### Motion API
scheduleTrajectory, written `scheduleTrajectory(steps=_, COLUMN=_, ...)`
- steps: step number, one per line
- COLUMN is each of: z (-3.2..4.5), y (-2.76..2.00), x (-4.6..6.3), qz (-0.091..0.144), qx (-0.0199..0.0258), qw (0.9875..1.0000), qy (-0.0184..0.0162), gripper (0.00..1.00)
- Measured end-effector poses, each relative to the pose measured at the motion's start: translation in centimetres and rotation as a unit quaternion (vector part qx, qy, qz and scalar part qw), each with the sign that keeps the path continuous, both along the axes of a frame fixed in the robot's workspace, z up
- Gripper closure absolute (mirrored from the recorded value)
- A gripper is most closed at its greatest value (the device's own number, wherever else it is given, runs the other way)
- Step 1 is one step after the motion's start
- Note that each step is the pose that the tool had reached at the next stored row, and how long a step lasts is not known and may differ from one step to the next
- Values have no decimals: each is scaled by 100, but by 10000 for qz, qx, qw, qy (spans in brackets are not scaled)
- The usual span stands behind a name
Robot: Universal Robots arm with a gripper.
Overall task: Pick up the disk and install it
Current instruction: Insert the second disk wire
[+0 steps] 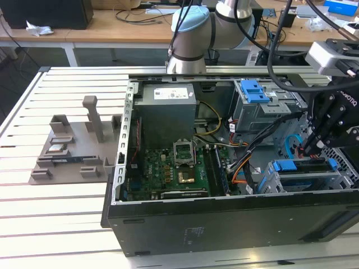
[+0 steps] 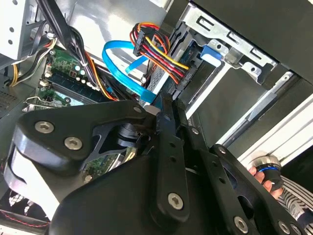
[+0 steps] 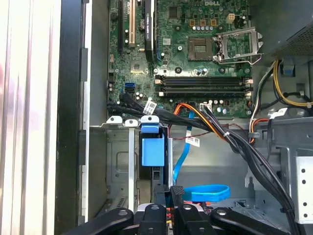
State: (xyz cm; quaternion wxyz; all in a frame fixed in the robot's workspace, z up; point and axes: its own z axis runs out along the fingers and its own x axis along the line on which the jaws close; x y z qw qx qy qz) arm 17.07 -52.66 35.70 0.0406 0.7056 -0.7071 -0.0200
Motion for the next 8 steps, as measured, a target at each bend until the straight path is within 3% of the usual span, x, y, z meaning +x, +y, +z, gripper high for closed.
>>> scheduleTrajectory(steps=8, z=-64, y=-27, x=31, qz=31, qx=-1, qw=10000, qy=1, gripper=84)
